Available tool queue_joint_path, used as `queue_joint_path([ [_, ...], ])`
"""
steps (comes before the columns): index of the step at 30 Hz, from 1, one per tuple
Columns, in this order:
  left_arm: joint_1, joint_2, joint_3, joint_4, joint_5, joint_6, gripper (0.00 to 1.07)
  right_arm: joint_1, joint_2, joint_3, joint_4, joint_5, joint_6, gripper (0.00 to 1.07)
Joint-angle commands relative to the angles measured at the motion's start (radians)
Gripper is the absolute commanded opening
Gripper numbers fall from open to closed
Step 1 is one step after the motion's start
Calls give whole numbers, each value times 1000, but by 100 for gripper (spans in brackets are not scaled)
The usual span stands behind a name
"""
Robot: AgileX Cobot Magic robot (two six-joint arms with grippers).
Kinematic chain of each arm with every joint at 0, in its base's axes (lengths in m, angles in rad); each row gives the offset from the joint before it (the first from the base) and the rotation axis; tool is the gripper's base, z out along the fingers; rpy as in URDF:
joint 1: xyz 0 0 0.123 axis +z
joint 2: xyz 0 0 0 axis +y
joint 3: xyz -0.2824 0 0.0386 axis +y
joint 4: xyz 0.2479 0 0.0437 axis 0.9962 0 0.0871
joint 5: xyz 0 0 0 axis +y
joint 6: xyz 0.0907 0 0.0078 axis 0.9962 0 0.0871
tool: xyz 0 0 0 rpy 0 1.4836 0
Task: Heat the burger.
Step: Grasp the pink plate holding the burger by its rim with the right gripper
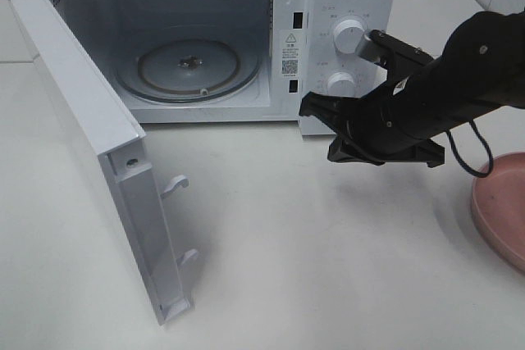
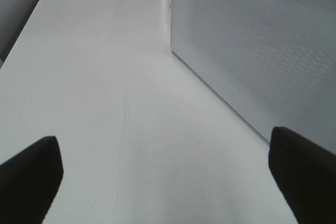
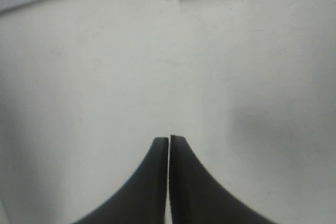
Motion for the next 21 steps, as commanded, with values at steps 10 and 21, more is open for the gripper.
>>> queue_joint_path([
  [10,3,-5,0,-10,4,-7,100,-5,-160,0,-431,368,-14,6],
  [21,3,-5,0,-10,4,-7,100,-74,-205,0,-458,555,-79,54],
])
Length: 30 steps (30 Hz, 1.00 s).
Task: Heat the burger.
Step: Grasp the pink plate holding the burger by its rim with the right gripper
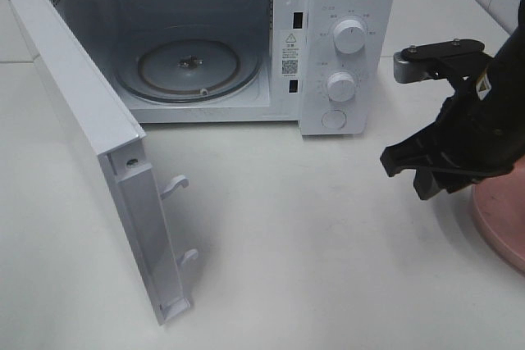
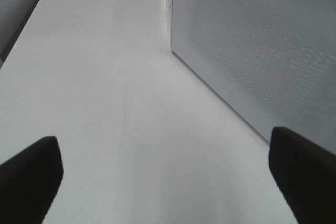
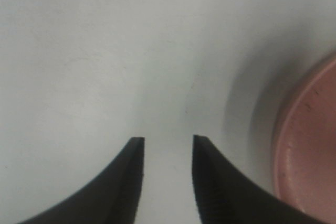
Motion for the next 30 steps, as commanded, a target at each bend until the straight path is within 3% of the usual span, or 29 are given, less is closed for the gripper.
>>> queue_joint_path([
  [1,3,-5,0,-10,4,-7,100,-42,-9,0,-15,57,-80,72],
  [2,3,-5,0,-10,4,-7,100,-42,-9,0,-15,57,-80,72],
  [3,3,-5,0,-10,4,-7,100,-58,-9,0,-17,65,-119,86],
  [4,3,-5,0,-10,4,-7,100,-58,-9,0,-17,65,-119,86],
  [6,3,-5,0,-10,4,-7,100,-86,-9,0,-35,63,-140,98],
  [19,3,-5,0,-10,4,-7,100,-231,17,0,-65,-30,-125,96],
  [30,3,-5,0,-10,4,-7,100,-239,156,0,-68,-121,-92,94],
])
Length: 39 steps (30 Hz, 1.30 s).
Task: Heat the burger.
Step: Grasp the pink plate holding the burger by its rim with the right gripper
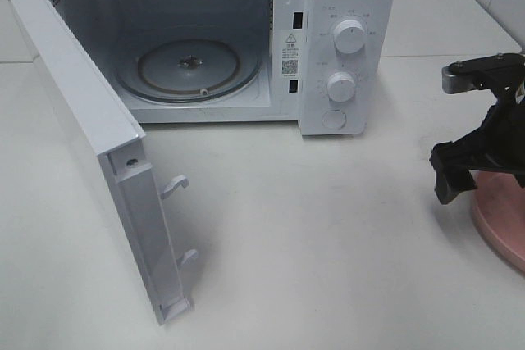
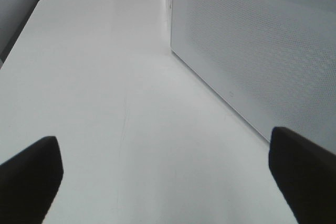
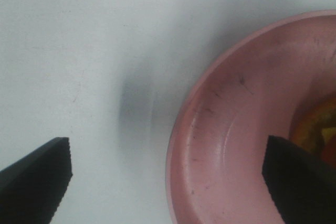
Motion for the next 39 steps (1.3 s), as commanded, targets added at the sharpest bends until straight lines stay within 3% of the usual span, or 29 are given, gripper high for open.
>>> queue_joint_path([
  [1,3,-5,0,-10,4,-7,100,-5,55,0,-8,-53,13,93],
  [25,3,-5,0,-10,4,-7,100,-44,201,0,-75,-114,58,87],
  [30,3,-5,0,-10,4,-7,100,-44,201,0,-82,-130,59,76],
  [32,3,-5,0,-10,4,-7,100,-44,201,0,-82,-132,65,59],
  [33,3,-5,0,-10,4,-7,100,-44,201,0,-82,-132,65,59],
  [35,3,-5,0,-10,4,-7,100,-44,201,0,-82,-131,74,43],
  [36,3,-5,0,-10,4,-7,100,-44,201,0,-82,-131,74,43],
  [37,3,-5,0,-10,4,-7,100,-44,201,0,-83,-131,75,31],
  [38,3,-5,0,-10,4,-7,100,-44,201,0,-83,-131,75,31],
  [39,3,-5,0,-10,4,-7,100,-44,201,0,-83,-131,75,24],
])
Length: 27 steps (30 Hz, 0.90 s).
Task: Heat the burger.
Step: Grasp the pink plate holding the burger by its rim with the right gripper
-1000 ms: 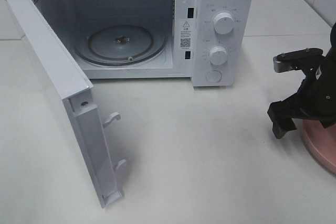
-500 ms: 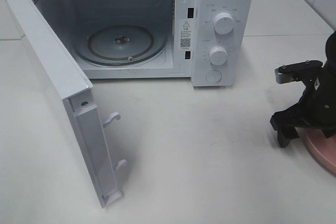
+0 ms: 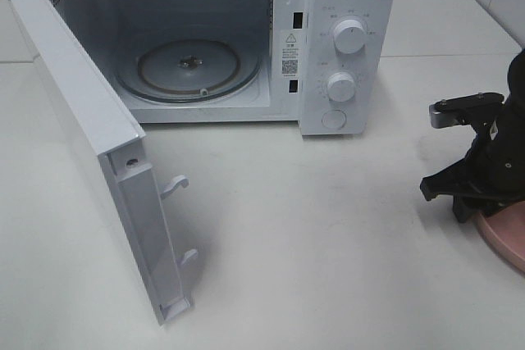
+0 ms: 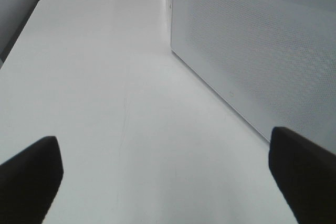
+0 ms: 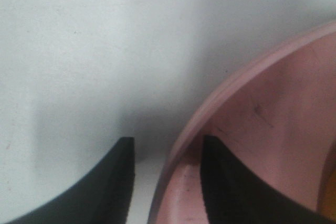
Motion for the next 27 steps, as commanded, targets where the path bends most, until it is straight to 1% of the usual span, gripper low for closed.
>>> queue_joint_path([
  [1,3,-5,0,-10,4,-7,100,-7,2,0,-13,1,9,13],
  [2,3,-5,0,-10,4,-7,100,-7,2,0,-13,1,9,13],
  [3,3,-5,0,-10,4,-7,100,-7,2,0,-13,3,0,3],
  [4,3,-5,0,-10,4,-7,100,-7,2,0,-13,3,0,3],
  [5,3,-5,0,-10,4,-7,100,-7,2,0,-13,6,-11,0],
  [15,3,-5,0,-10,4,-7,100,0,-3,0,-13,67,11,0],
  [23,3,-5,0,-10,4,-7,100,0,-56,0,-36,127,37,0],
  [27,3,-5,0,-10,4,-7,100,19,-80,0,-47,148,41,0],
])
